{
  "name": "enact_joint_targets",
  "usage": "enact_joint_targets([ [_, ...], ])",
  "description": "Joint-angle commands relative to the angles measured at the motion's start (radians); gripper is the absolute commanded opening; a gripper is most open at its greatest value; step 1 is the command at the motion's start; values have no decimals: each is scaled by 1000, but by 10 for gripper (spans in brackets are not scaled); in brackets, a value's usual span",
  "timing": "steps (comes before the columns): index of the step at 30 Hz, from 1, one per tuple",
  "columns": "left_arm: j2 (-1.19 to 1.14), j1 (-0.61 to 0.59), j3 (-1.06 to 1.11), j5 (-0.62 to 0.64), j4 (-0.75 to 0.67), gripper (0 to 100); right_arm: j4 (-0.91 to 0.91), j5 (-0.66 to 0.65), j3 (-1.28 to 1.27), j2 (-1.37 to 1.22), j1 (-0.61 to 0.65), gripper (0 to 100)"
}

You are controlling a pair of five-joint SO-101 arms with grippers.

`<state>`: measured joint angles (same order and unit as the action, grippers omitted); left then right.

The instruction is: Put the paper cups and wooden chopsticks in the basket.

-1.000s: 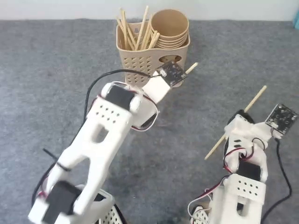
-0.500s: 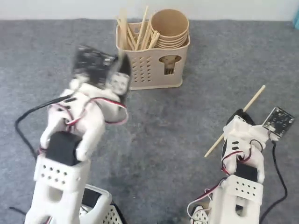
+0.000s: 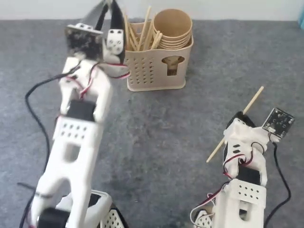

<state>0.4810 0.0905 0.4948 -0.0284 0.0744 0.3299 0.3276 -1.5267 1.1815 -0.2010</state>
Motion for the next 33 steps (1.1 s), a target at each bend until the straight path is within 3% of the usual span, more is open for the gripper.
enact_joint_targets([
  [1, -158, 0, -42, 6, -141, 12, -25, -20, 6, 25, 8, 6],
  [7, -341, -5, -124, 12, -144, 32, -25, -20, 6, 25, 8, 6],
  [13, -365, -5, -111, 51, -140, 197, -25, -20, 6, 25, 8, 6],
  [19, -250, -37, -82, 48, -87, 180, -25, -20, 6, 25, 8, 6],
  [22, -121, -72, -51, 48, 55, 181, -25, -21, 6, 25, 8, 6],
  [28, 184, -215, 54, 51, 522, 181, -25, -38, 3, 25, 10, 6],
  [33, 384, -331, 331, 55, 600, 181, -18, -92, 15, 25, 48, 6],
])
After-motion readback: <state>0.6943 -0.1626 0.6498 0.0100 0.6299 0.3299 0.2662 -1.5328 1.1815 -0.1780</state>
